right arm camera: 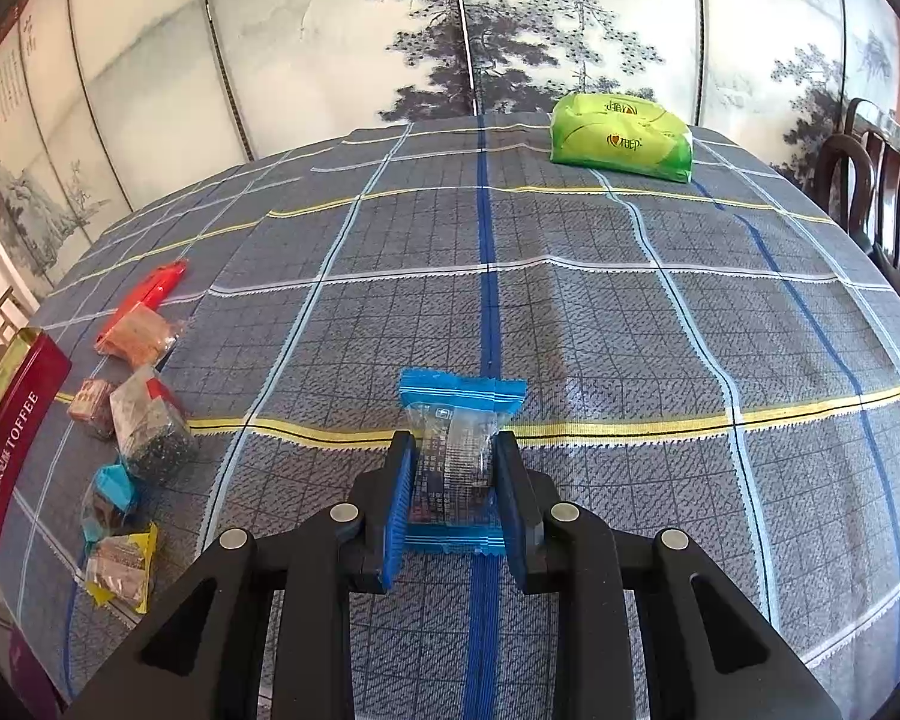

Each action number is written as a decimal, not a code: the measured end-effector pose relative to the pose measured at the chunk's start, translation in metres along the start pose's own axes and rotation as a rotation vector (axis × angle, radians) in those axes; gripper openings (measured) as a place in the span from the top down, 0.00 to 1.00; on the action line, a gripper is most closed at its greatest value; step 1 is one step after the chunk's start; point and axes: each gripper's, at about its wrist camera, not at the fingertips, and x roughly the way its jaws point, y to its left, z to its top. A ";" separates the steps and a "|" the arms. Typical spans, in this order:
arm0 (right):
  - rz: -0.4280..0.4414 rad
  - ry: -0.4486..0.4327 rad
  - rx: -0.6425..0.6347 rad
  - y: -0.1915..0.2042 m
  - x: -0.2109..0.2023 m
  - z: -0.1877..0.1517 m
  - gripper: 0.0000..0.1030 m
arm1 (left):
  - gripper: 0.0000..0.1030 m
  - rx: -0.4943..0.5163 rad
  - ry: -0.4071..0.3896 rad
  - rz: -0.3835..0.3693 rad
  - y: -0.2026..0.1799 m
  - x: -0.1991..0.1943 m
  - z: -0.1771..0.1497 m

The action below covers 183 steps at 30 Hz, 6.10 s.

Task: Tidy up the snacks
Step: 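Grasp the orange snack bag with the left gripper while the right gripper holds the candy, then lower the orange bag into the tin and open the left gripper while the right holds the candy, then carry the blue-ended candy into the gold tin and open the right gripper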

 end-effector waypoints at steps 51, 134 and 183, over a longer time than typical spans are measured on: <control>-0.040 0.006 -0.026 0.002 -0.001 0.001 0.73 | 0.44 -0.213 0.018 0.376 0.213 -0.012 -0.089; 0.623 0.220 -0.217 0.378 0.030 0.036 0.73 | 0.12 -0.209 -0.220 0.508 0.161 -0.103 -0.090; 0.568 0.237 -0.213 0.391 0.056 0.033 0.73 | 0.12 -0.237 -0.158 0.484 0.176 -0.086 -0.099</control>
